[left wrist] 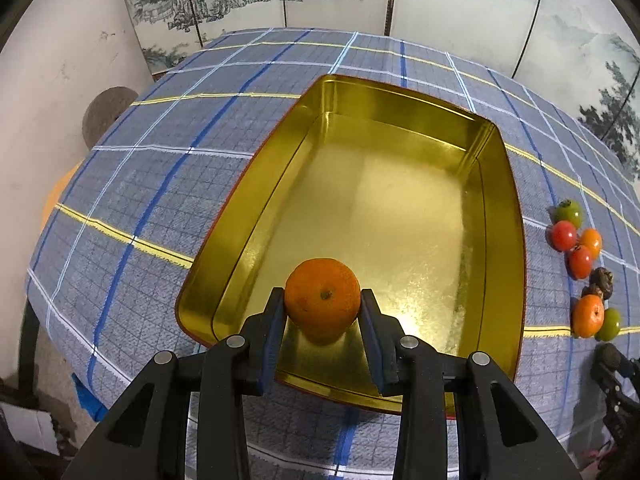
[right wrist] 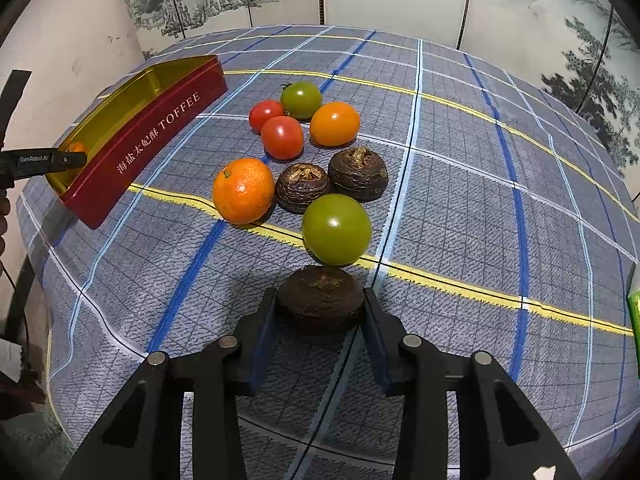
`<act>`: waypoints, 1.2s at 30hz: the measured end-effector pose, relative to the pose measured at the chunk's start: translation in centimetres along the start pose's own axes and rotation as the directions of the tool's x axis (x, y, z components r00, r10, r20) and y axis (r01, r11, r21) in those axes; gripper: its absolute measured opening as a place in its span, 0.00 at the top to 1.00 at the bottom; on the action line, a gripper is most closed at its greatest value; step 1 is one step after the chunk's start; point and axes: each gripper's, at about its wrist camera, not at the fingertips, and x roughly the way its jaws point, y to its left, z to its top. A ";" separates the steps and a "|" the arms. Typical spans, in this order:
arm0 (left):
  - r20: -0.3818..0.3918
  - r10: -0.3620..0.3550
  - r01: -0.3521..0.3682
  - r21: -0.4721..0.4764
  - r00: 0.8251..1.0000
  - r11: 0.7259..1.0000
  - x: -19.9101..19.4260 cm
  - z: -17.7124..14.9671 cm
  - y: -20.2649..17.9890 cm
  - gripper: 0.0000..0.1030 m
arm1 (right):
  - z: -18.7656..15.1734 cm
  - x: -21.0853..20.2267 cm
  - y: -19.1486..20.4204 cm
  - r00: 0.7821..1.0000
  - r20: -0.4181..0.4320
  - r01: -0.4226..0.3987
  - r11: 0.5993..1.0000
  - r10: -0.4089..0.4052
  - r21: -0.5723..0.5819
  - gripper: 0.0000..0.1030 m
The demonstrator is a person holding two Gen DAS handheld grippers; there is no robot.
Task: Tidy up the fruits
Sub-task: 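Lower the mandarin into the gold tin and open the left gripper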
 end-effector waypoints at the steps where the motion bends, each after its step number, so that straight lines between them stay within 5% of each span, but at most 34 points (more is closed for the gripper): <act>1: 0.001 0.000 0.000 -0.001 1.000 1.000 0.0 0.0 0.0 0.64 | 0.0 0.0 0.0 1.000 0.000 -0.002 1.000 0.002 0.001 0.64; 36: 0.010 0.076 -0.076 0.027 0.997 0.997 -0.7 -1.7 -1.4 0.63 | 1.5 -1.9 1.4 0.997 0.051 -0.051 0.998 0.052 -0.019 0.64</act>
